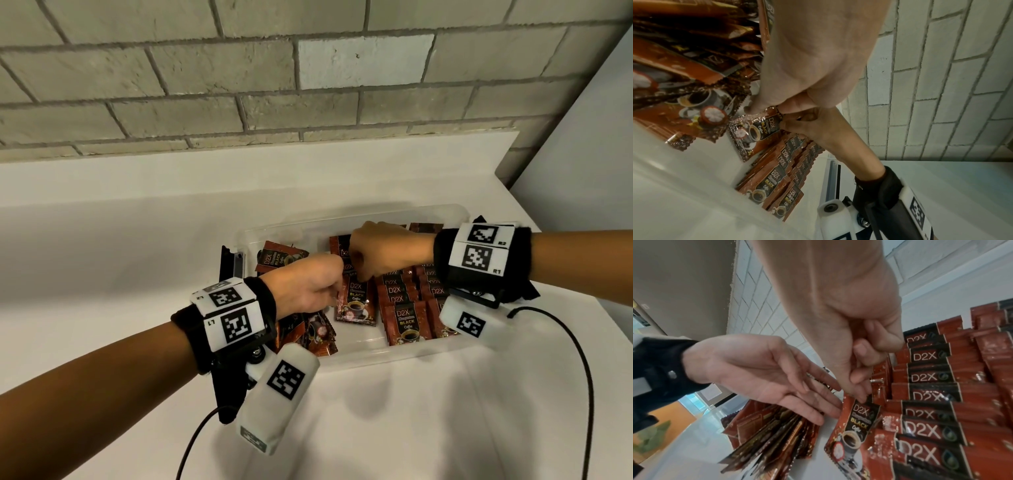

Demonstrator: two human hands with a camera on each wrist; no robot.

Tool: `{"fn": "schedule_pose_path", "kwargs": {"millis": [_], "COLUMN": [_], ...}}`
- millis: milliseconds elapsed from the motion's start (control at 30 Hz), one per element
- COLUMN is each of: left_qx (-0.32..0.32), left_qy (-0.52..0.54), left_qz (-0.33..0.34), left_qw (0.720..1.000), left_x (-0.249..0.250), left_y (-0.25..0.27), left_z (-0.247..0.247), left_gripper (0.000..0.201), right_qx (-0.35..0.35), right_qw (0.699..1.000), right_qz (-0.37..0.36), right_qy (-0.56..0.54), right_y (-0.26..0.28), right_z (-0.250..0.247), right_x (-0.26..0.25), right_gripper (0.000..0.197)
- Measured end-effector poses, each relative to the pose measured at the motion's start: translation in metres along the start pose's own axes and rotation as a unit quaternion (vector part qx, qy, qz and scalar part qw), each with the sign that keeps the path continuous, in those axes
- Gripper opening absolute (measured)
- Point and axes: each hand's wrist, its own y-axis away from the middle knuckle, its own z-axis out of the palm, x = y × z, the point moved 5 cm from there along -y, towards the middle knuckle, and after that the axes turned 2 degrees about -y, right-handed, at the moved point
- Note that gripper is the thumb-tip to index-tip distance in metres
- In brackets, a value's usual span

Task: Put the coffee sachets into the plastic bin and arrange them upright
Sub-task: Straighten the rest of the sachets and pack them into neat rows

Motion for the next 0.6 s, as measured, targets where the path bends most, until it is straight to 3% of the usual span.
{"fn": "schedule_pose_path", "kwargs": {"millis": [200, 333, 400, 600], "left_qx": [0.028, 0.015, 0.037, 0.021], "left_qy": [-0.022, -0.052, -0.060, -0.054], "left_qz": [0.005, -0.014, -0.005, 0.000], "left_qw": [0.999, 0.998, 0.998, 0.998], "left_x": [0.003, 0.005, 0.009, 0.011], "left_y": [0.013, 0.022, 0.022, 0.018], "left_z": [0.000, 0.000, -0.002, 0.002], "left_gripper": [0.041, 0.032, 0.038, 0.038], "right_qx": [-0.055, -0.231, -0.268, -0.183], "right_qw": [0.998, 0.962, 0.938, 0.898], "right_qz": [-0.022, -0.098, -0.119, -0.181], "right_qy": [-0.010, 0.109, 0.184, 0.358], "right_y": [0.001, 0.029, 0.043, 0.045], "right_z": [-0.006, 0.004, 0.014, 0.019], "right_x": [-0.005, -0.017, -0.020, -0.019], "right_gripper": [0.019, 0.039, 0.051, 0.064]}}
